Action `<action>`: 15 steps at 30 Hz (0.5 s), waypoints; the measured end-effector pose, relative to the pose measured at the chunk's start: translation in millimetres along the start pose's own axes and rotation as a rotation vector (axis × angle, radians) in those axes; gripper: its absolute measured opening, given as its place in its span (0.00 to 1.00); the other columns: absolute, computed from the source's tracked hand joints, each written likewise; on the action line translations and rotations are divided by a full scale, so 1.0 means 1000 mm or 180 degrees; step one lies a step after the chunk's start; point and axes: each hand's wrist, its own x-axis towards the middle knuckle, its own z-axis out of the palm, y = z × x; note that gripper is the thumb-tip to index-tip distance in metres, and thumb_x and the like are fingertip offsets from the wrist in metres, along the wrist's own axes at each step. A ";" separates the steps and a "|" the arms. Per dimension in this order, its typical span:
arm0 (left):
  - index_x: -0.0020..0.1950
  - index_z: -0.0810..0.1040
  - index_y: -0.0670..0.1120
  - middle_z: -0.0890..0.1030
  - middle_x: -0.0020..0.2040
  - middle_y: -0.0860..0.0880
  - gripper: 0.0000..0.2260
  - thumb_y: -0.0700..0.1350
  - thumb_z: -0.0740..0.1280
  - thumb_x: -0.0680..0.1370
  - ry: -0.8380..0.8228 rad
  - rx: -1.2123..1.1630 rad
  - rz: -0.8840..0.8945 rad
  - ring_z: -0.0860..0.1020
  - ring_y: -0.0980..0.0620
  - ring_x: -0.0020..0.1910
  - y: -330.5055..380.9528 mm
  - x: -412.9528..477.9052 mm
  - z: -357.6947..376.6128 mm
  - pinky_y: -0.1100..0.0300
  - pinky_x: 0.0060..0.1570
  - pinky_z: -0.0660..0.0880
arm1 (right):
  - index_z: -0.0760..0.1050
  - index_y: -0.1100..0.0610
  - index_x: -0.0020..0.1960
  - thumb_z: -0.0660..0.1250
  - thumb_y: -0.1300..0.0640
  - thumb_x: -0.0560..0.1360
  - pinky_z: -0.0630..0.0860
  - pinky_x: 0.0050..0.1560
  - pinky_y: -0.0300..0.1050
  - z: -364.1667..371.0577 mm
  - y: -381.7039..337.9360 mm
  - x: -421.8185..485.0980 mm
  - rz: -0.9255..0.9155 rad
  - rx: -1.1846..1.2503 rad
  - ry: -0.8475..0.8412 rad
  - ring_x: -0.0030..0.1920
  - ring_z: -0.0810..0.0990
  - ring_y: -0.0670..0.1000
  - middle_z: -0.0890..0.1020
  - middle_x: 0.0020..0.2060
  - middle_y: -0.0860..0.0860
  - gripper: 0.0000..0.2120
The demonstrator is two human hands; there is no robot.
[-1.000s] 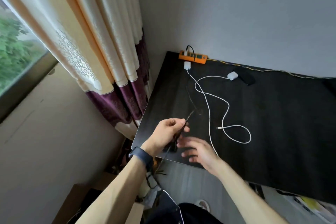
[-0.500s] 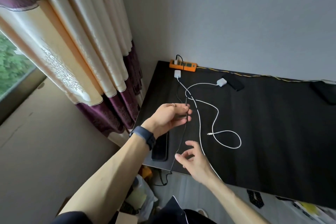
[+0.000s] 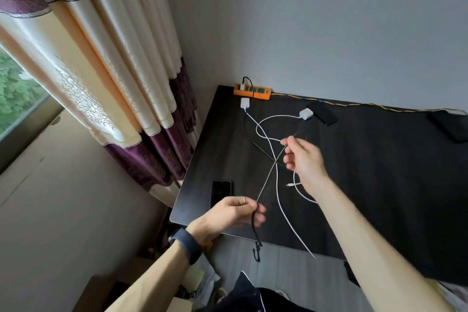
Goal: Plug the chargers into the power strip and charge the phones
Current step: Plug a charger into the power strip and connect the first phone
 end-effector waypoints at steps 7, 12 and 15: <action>0.58 0.78 0.43 0.85 0.48 0.47 0.07 0.41 0.64 0.82 0.0541 -0.0975 0.0713 0.85 0.47 0.45 0.073 -0.018 -0.019 0.58 0.41 0.82 | 0.81 0.52 0.62 0.56 0.64 0.81 0.71 0.38 0.39 0.010 0.060 -0.074 0.1013 -0.1064 -0.2502 0.46 0.82 0.50 0.84 0.55 0.47 0.19; 0.55 0.77 0.44 0.83 0.44 0.50 0.05 0.40 0.62 0.83 0.1391 -0.1615 0.1038 0.85 0.51 0.42 0.103 -0.016 -0.050 0.60 0.44 0.81 | 0.82 0.54 0.45 0.50 0.49 0.86 0.70 0.48 0.43 0.015 0.067 -0.112 0.0660 -0.1230 -0.2700 0.48 0.79 0.46 0.86 0.46 0.50 0.24; 0.55 0.76 0.44 0.81 0.43 0.50 0.05 0.40 0.61 0.83 0.1912 -0.2191 0.1232 0.84 0.50 0.44 0.096 -0.024 -0.085 0.62 0.42 0.82 | 0.78 0.56 0.43 0.55 0.52 0.85 0.70 0.47 0.44 0.001 0.061 -0.110 0.0476 -0.1042 -0.2548 0.44 0.79 0.49 0.85 0.41 0.53 0.18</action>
